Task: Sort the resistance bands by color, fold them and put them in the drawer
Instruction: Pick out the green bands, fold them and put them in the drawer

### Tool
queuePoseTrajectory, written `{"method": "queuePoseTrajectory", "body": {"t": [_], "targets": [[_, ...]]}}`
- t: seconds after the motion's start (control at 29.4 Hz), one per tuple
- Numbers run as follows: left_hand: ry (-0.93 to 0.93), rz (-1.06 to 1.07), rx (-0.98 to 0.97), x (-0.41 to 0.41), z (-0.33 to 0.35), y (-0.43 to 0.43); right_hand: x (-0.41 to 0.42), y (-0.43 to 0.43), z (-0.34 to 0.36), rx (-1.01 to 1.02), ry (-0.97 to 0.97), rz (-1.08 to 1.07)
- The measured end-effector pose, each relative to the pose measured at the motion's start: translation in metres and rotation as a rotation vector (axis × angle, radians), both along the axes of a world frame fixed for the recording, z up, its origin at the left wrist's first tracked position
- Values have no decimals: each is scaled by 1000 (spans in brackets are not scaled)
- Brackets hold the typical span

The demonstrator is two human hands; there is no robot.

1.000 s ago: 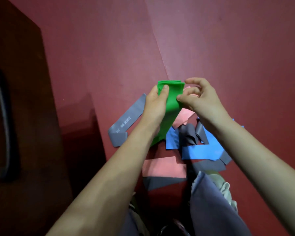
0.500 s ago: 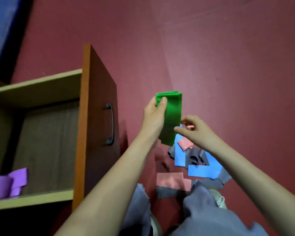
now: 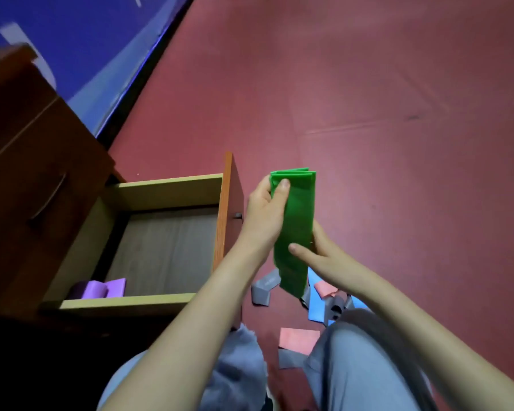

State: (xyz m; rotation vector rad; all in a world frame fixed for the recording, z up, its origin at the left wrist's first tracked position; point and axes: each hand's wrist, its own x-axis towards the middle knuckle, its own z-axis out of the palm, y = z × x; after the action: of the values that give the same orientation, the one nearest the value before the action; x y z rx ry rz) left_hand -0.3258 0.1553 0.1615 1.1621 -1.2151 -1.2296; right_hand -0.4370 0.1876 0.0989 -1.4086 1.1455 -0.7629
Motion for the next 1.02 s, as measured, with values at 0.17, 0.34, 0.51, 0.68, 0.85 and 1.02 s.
{"method": "queuePoseTrajectory", "body": {"t": [0.17,0.34,0.51,0.68,0.85,1.02], "targets": [[-54,-13,-122,20,24,45,22,40,38,-224,-187,-191],[-52,-19,-112,35,36,81,27,65,75,-293,-105,-155],[0,-37,-70,48,44,100,35,77,98,-245,-172,-104],[69,-123,122,79,46,117,60,82,111,-235,-305,-153],[25,-196,354,121,36,135,90,83,110,-170,-357,-127],[47,-69,349,148,36,147,116,86,106,-215,-277,6]]}}
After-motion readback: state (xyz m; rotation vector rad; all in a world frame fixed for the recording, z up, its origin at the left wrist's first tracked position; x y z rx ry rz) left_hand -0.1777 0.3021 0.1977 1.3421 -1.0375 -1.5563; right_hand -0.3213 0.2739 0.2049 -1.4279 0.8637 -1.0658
